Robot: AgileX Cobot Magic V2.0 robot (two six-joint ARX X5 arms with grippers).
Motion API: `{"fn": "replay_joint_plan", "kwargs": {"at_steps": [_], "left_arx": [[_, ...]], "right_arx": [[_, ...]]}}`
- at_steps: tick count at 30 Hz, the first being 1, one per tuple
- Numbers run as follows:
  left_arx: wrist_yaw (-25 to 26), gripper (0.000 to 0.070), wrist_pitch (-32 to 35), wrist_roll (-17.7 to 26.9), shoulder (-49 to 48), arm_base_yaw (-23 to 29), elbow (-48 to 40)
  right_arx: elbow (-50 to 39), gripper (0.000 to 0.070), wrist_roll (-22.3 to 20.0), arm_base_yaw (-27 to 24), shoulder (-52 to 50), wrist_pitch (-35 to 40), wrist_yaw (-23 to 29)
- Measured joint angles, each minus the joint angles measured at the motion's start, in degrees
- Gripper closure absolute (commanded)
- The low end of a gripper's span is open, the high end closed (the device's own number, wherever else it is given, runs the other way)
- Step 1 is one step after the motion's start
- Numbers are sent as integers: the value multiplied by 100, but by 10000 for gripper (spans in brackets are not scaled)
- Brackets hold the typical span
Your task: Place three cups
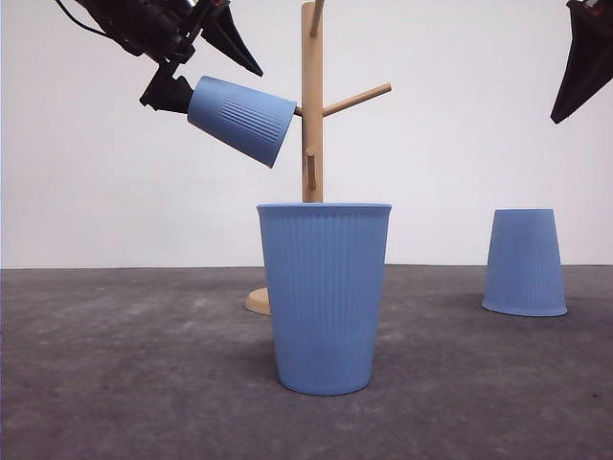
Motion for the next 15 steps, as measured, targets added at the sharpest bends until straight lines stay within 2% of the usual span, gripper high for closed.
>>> {"fn": "replay_joint_plan", "kwargs": {"at_steps": [7, 15], "left_arx": [[-892, 98, -370, 81, 22, 116, 178], [-2365, 101, -1540, 302, 28, 281, 1403]], "right_arx": [[0, 39, -2, 0, 0, -22, 4], [0, 39, -25, 0, 0, -22, 1]]}}
